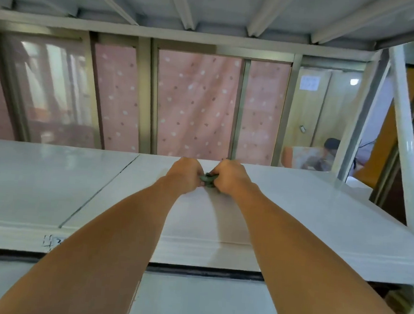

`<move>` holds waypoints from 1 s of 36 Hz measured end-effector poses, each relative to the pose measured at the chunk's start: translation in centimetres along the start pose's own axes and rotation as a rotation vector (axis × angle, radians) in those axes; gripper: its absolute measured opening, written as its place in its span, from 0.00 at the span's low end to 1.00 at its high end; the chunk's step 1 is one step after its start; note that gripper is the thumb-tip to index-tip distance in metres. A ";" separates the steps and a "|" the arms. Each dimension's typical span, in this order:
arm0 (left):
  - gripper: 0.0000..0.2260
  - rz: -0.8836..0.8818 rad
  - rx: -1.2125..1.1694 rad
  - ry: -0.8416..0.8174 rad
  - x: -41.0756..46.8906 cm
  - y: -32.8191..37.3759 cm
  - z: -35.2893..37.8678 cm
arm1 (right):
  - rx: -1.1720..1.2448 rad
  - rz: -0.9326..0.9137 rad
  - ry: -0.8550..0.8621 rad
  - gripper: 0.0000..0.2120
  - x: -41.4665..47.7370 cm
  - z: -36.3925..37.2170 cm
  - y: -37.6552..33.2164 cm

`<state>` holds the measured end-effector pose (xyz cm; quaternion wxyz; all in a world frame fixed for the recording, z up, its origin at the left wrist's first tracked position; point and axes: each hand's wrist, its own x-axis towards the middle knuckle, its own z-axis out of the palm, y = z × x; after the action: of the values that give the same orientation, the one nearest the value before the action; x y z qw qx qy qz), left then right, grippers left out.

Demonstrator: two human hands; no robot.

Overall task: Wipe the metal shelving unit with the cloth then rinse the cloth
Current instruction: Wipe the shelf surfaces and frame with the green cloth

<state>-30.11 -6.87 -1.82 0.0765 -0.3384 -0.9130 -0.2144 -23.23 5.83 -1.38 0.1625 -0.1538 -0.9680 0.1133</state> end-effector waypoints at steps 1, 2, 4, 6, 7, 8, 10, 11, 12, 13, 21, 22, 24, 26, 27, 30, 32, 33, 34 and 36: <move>0.08 -0.018 -0.006 -0.002 0.8 -0.2 0.1 | 0.004 -0.007 -0.004 0.15 0.9 0.2 0.2; 0.08 -0.035 -0.015 -0.002 1.5 -0.5 0.3 | 0.006 -0.012 -0.009 0.15 1.7 0.4 0.3; 0.08 -0.058 -0.022 0.007 2.9 -1.0 0.6 | 0.005 -0.027 -0.017 0.15 3.3 0.7 0.5; 0.08 -0.069 -0.012 0.012 4.2 -1.4 0.8 | 0.010 -0.041 -0.034 0.15 4.7 0.9 0.7; 0.09 -0.073 -0.006 0.010 4.8 -1.5 0.9 | 0.012 -0.047 -0.039 0.15 5.3 1.1 0.8; 0.09 -0.076 -0.002 0.009 5.4 -1.6 1.0 | 0.016 -0.047 -0.040 0.15 6.0 1.2 1.0; 0.09 -0.076 0.011 0.008 6.6 -1.8 1.1 | 0.030 -0.041 -0.036 0.15 7.2 1.7 1.2; 0.10 -0.077 0.019 0.010 7.1 -1.9 1.3 | 0.033 -0.038 -0.033 0.14 7.7 1.8 1.3; 0.10 -0.081 0.020 0.013 7.7 -2.1 1.4 | 0.030 -0.035 -0.035 0.14 8.3 2.0 1.4; 0.10 -0.087 0.017 0.017 8.3 -2.3 1.6 | 0.027 -0.037 -0.036 0.14 8.9 2.1 1.6; 0.08 -0.077 -0.001 0.029 12.1 -3.3 2.6 | 0.025 -0.026 -0.022 0.12 12.0 2.6 2.1; 0.08 -0.074 -0.004 0.031 12.6 -3.3 2.8 | 0.033 -0.019 -0.018 0.12 12.2 2.7 2.2; 0.08 -0.079 -0.015 0.031 13.3 -3.4 3.1 | 0.040 -0.006 -0.003 0.11 12.6 3.0 2.5; 0.09 -0.089 -0.027 0.032 13.9 -3.4 3.3 | 0.045 0.014 0.020 0.11 12.9 3.1 2.7; 0.10 -0.089 -0.033 0.035 14.1 -3.4 3.4 | 0.042 0.016 0.024 0.11 13.0 3.1 2.7; 0.11 -0.072 -0.033 0.039 14.5 -3.5 3.7 | 0.029 0.007 0.020 0.12 13.2 2.9 2.8; 0.09 -0.064 -0.024 0.032 14.5 -3.5 3.6 | 0.031 -0.001 0.020 0.12 13.2 2.9 3.0; 0.09 -0.057 -0.023 0.027 14.6 -3.5 3.5 | 0.036 -0.002 0.017 0.12 13.2 3.0 3.1; 0.08 -0.051 -0.024 0.020 14.7 -3.5 3.5 | 0.040 -0.003 0.011 0.12 13.1 3.1 3.4; 0.07 -0.036 -0.025 0.012 14.9 -3.3 3.5 | 0.052 -0.002 0.008 0.11 13.1 3.2 4.0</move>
<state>-43.57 1.23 -1.86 0.0739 -0.3217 -0.9157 -0.2291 -35.08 13.36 -1.72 0.1707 -0.1489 -0.9643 0.1376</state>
